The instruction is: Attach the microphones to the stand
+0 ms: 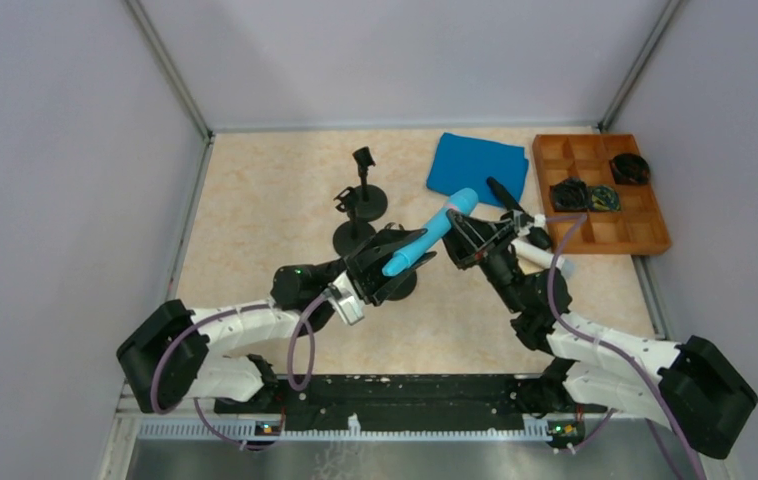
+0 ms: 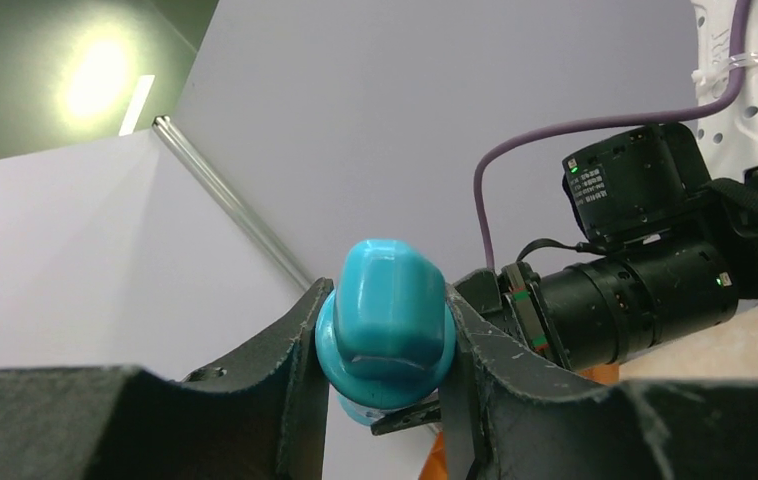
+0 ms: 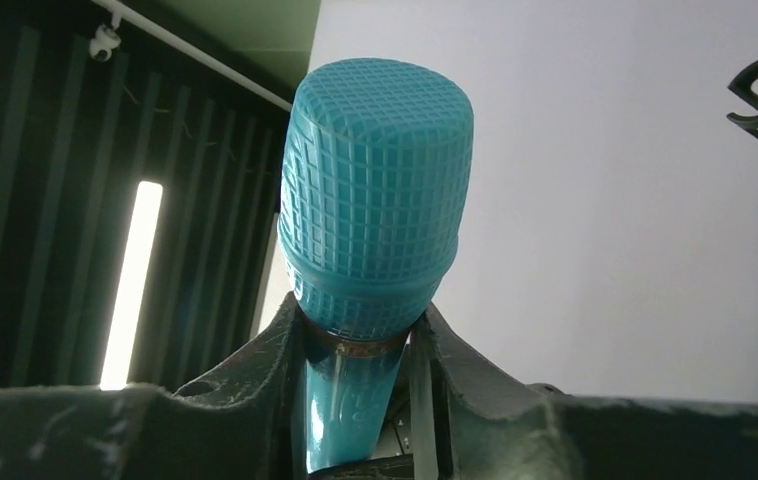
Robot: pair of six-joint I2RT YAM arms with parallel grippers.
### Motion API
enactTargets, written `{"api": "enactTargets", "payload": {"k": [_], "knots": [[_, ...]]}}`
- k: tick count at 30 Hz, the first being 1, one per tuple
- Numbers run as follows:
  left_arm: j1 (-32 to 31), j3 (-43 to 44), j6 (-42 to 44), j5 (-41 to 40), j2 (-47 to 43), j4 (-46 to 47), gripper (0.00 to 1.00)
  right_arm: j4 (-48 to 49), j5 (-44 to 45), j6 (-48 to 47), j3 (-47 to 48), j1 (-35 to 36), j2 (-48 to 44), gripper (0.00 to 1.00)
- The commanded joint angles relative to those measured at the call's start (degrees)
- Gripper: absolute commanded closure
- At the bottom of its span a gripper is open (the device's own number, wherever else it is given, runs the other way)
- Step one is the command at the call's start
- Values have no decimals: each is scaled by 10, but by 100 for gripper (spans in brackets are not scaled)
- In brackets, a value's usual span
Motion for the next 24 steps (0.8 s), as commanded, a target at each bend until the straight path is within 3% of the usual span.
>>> {"api": "enactTargets", "payload": {"k": [1,3,4,11,18,24], "knots": [[-8,-36,-59,-20,-42,24,49,85,30,-81,0,-9,-29,100],[-8,-45,-60,-18,-64,-7,5,54,39,-109,-3,-9,-54,100],[-8,-47,-59,-13,-77,-34,2,39,45,-126,-5,-9,-70,100],[-8,-18,-41,11,-185,-324,2,-84,105,-260,1,-10,-188,100],[-8,-59,-117,-104,-290,-395,2,-218,166,-433,32,-10,-277,100],[-8,-49,-173,-214,-369,-524,2,-328,211,-567,66,-9,-315,100]]}}
